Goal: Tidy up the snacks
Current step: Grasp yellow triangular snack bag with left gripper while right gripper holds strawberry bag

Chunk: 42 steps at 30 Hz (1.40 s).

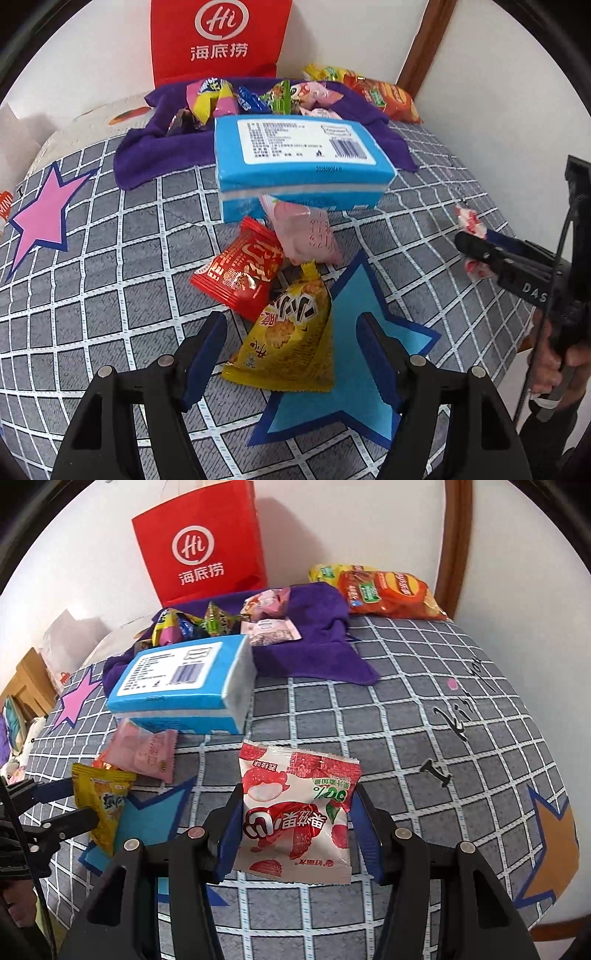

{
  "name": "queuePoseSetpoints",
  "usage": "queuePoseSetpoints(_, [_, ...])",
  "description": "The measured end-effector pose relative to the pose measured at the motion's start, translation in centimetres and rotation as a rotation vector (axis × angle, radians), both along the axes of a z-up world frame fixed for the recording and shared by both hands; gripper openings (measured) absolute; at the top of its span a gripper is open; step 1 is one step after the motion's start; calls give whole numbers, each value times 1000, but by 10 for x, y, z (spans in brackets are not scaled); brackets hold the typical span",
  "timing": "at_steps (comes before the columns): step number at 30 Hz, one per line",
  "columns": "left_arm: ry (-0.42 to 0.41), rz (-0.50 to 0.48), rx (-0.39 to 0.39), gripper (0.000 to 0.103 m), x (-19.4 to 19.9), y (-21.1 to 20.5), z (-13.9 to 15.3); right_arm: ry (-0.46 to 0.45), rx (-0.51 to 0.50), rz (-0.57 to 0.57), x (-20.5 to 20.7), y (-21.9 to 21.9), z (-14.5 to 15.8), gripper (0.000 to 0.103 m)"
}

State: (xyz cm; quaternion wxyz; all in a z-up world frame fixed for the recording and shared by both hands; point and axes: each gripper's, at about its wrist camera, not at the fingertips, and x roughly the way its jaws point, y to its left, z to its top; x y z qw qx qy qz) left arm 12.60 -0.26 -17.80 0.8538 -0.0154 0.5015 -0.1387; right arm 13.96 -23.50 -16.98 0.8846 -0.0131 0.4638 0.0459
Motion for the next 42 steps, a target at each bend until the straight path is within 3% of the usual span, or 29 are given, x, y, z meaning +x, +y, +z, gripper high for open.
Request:
queuePoseSetpoints(17, [33,0,0,69,7,-3,-14,13,-8,8,6,3,-6,54])
queuePoseSetpoints(23, [44,-8,-16,60,8,-5,-17,10,-14,9,7,1,-4,54])
queuePoseSetpoints(27, [47,-10,-37,48,9,-2,-17,12,-17,10,9,3,-3,54])
queuePoseSetpoints(42, [-26,-31,-83,42,1,11,16,-28,-38,44,12,22,21,54])
